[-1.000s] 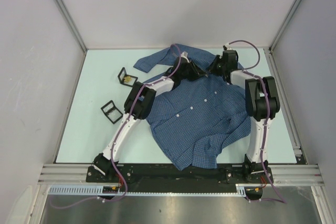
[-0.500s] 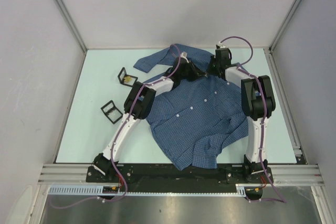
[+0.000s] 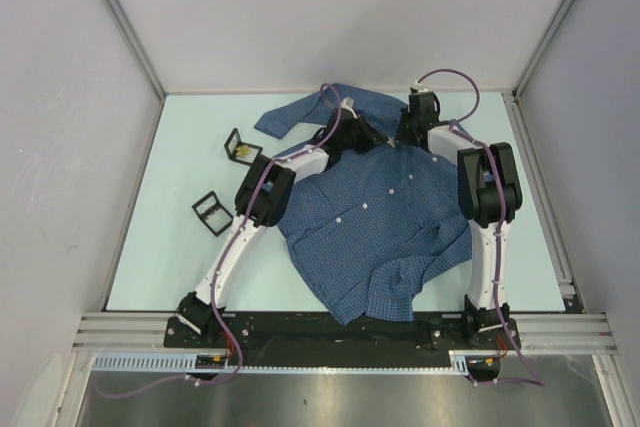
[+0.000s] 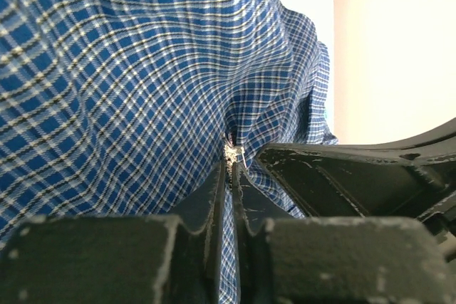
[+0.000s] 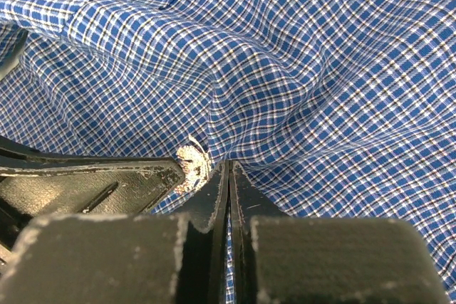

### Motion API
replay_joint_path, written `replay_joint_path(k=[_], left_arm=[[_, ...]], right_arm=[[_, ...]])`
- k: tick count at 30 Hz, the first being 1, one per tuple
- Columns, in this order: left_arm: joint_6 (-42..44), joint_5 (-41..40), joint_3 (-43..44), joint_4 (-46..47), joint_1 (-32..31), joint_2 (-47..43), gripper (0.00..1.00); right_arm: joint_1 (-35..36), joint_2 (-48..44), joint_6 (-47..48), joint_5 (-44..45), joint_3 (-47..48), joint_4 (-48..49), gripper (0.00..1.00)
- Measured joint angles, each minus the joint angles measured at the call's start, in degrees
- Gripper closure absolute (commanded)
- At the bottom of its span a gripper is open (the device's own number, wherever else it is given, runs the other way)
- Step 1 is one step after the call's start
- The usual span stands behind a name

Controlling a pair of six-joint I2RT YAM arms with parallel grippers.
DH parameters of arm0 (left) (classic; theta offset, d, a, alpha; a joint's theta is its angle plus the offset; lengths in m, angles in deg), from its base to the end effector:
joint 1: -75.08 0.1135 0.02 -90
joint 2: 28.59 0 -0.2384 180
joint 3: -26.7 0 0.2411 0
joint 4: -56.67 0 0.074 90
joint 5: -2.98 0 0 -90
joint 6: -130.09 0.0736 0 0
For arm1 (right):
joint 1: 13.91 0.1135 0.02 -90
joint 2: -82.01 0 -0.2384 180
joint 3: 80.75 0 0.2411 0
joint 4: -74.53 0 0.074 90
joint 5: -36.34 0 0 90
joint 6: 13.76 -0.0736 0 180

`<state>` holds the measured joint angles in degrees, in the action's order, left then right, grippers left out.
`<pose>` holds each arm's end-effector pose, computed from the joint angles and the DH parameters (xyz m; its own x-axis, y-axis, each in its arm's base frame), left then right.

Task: Remove the brooch from the garment

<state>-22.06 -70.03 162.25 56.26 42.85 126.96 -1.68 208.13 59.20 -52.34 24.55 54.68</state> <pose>0.4952 -0.3376 0.0794 -0.7936 -0.4993 -0.3477 0.0857 0.4741 -0.8763 0.4869 0.1038 0.1242 -0.6660 0.1554 -0.7296 0.0005 0.9781 0.2079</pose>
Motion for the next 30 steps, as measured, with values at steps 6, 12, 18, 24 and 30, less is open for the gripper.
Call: replay_joint_path(k=[6, 12, 18, 24, 30], left_arm=[[-0.44, 1.16, 0.00, 1.29, 0.00, 0.00, 0.82], [-1.01, 2.99, 0.04, 1.84, 0.00, 0.00, 0.81], [-0.98, 3.45, 1.09, 1.75, -0.07, 0.02, 0.86], [-0.83, 3.80, 2.62, 0.76, -0.26, 0.04, 0.91], [-0.68, 4.22, 5.38, -0.98, -0.39, 0.48, 0.76]], right_arm=[[0.33, 0.07, 0.68, 0.04, 0.44, -0.31, 0.99], [0.42, 0.11, 0.83, 0.39, 0.44, -0.33, 0.99], [0.42, 0.11, 0.83, 0.61, 0.44, -0.33, 1.00], [0.46, 0.11, 1.20, 0.81, 0.44, -0.33, 1.00], [0.57, 0.11, 1.68, 0.81, 0.44, -0.33, 1.00]])
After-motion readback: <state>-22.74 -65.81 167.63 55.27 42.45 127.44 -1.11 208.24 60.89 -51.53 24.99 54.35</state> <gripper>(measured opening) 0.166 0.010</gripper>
